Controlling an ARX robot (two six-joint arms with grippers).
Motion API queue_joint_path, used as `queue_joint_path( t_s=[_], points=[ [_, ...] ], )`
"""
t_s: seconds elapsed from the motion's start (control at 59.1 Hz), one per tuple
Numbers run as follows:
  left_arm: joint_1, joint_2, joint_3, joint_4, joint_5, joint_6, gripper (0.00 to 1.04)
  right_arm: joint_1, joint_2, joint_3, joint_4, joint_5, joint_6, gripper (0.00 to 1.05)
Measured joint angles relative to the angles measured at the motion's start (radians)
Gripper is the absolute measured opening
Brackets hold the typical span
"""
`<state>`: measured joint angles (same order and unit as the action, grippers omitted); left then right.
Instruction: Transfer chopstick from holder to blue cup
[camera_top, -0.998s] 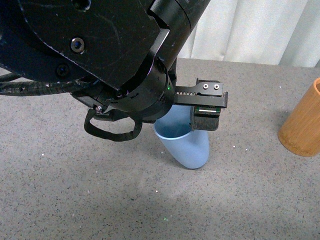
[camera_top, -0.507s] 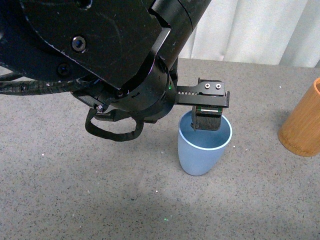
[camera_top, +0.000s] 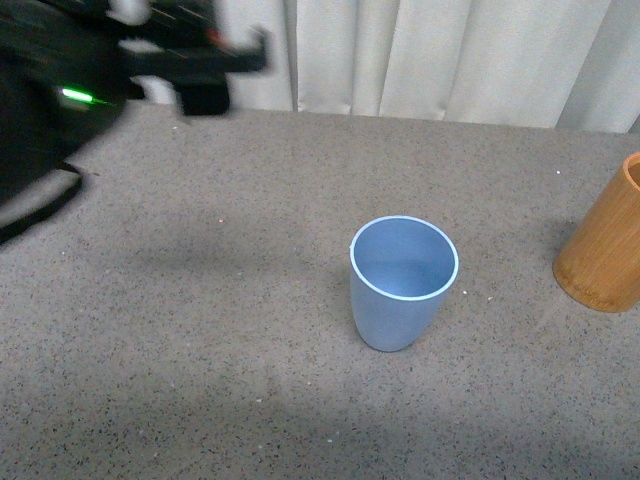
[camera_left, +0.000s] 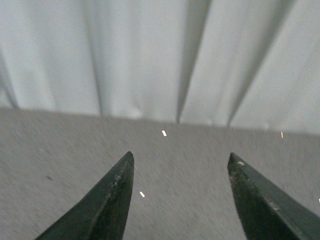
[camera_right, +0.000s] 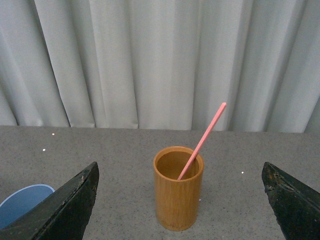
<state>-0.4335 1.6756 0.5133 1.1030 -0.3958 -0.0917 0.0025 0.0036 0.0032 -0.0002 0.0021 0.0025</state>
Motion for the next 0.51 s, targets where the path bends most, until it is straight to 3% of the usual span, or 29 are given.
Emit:
queue_joint_path(
  t_s=[0.034, 0.085, 0.169, 0.254, 0.287, 0.372, 0.507],
  points=[
    [0.045, -0.063, -0.06, 0.045, 0.041, 0.022, 0.51, 0.0, 0.0, 0.0, 0.0, 0.0, 0.0, 0.95],
    [0.182, -0.241, -0.215, 0.041, 0.174, 0.05, 0.37, 0.0, 0.0, 0.0, 0.0, 0.0, 0.0, 0.95],
    [0.38, -0.518, -0.41, -0.14, 0.355, 0.067, 0.18, 0.0, 0.0, 0.0, 0.0, -0.003, 0.0, 0.95],
    [0.427, -0.846, -0.492, -0.447, 0.375, 0.071, 0.04, 0.0, 0.0, 0.0, 0.0, -0.003, 0.0, 0.95],
    [0.428, -1.052, -0.493, -0.641, 0.389, 0.073, 0.04, 0.0, 0.001, 0.0, 0.0, -0.004, 0.0, 0.95],
    [0.428, -1.444, -0.493, -0.961, 0.397, 0.079, 0.04, 0.0, 0.0, 0.0, 0.0, -0.001, 0.0, 0.95],
    [0.431, -1.661, -0.493, -1.098, 0.396, 0.084, 0.04, 0.0, 0.0, 0.0, 0.0, 0.0, 0.0, 0.95]
  ],
)
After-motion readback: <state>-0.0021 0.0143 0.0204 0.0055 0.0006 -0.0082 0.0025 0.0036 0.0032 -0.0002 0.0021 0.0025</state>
